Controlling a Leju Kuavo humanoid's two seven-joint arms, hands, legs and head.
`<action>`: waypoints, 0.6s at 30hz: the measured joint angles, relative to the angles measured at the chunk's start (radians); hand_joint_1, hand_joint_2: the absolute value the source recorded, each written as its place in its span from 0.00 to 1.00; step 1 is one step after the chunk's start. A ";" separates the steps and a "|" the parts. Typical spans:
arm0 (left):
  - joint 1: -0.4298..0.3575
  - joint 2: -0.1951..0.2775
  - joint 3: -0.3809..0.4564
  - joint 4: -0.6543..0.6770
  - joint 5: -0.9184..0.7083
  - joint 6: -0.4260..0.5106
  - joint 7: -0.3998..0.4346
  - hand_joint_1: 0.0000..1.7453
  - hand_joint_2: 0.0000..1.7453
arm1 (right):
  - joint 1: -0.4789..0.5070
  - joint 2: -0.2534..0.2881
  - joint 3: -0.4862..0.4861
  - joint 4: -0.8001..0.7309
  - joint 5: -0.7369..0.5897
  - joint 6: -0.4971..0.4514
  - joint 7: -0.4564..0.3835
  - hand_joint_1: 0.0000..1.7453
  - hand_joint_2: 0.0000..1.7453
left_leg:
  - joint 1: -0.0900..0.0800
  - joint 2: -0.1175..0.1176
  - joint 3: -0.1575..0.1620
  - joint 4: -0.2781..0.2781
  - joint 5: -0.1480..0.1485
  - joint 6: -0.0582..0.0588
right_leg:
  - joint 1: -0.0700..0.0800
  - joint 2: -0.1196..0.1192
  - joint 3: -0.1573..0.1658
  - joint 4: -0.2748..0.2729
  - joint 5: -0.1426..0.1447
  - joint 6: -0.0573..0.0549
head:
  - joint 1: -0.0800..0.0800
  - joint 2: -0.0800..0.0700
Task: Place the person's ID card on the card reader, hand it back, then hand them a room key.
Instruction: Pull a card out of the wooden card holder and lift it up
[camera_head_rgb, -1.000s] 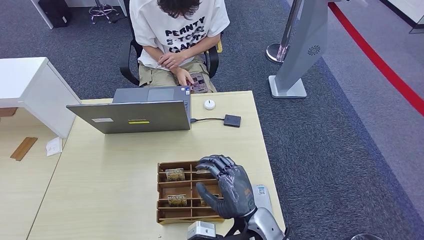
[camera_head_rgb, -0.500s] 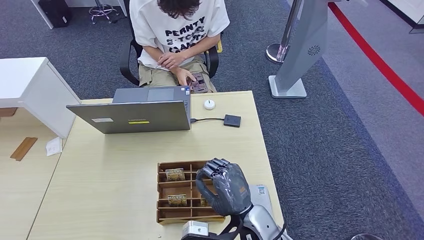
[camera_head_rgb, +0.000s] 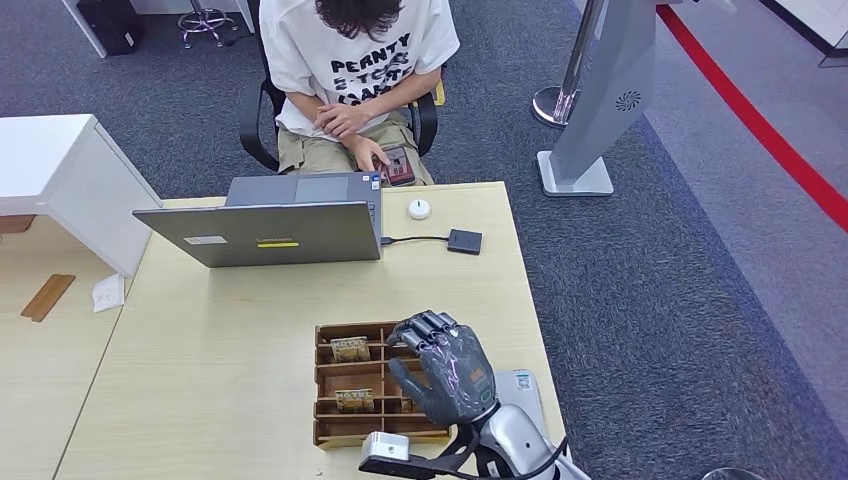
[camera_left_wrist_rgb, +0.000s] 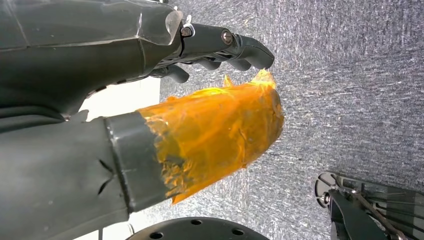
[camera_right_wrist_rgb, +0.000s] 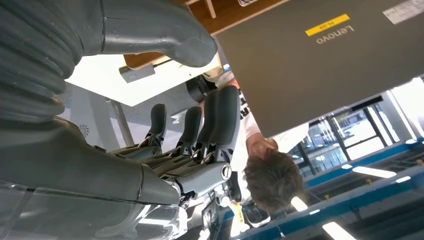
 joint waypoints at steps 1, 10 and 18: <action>0.000 0.000 0.000 0.000 0.000 0.000 0.000 0.00 0.00 | -0.003 0.001 0.001 0.009 0.000 0.001 0.002 0.51 1.00 | 0.000 0.000 0.000 0.000 0.000 0.000 | 0.000 0.000 0.000 0.000 0.000 0.000 | 0.000 0.000; 0.000 0.000 -0.007 0.000 -0.002 -0.001 0.005 0.00 0.00 | -0.021 0.014 0.006 0.072 0.001 0.007 0.007 0.53 1.00 | 0.000 0.000 0.000 0.000 0.000 0.000 | 0.000 0.000 0.000 0.000 0.000 0.000 | 0.000 0.000; 0.000 0.000 -0.010 0.000 -0.003 -0.002 0.007 0.00 0.00 | -0.020 0.037 0.008 0.094 0.032 0.013 0.036 0.53 1.00 | 0.000 0.000 0.000 0.000 0.000 0.000 | 0.000 0.000 0.000 0.000 0.000 0.000 | 0.000 0.000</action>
